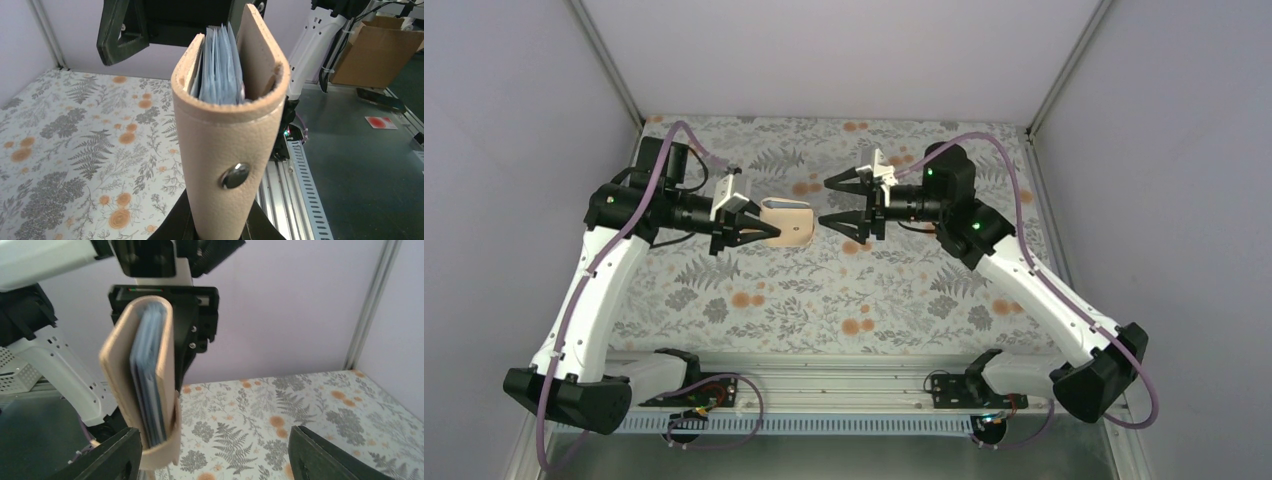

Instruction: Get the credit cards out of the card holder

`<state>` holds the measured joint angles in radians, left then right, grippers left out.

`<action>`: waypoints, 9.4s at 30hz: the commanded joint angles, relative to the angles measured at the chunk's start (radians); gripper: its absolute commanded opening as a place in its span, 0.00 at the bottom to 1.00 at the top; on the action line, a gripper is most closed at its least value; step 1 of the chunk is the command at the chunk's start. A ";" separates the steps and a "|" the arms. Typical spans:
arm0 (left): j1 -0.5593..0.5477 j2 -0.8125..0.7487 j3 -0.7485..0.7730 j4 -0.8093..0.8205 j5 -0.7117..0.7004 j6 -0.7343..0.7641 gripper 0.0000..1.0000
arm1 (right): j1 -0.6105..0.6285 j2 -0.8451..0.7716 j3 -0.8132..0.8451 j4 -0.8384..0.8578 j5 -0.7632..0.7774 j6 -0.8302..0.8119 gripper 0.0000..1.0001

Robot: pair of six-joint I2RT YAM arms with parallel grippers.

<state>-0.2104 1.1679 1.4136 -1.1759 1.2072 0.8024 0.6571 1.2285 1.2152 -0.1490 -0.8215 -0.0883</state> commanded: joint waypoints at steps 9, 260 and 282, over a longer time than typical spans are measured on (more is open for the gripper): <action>0.001 -0.004 -0.008 0.018 0.058 0.040 0.02 | 0.080 0.084 0.106 -0.036 -0.012 -0.029 0.59; 0.018 0.034 -0.099 0.383 -0.218 -0.429 0.19 | 0.130 0.195 0.081 -0.018 0.525 0.173 0.07; 0.016 0.013 -0.083 0.394 -0.293 -0.412 0.29 | 0.004 0.099 0.042 0.006 -0.063 0.088 0.04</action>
<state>-0.1883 1.1843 1.3312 -0.8017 0.9382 0.3882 0.6647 1.3354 1.2560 -0.1768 -0.7979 0.0265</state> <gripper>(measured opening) 0.286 0.438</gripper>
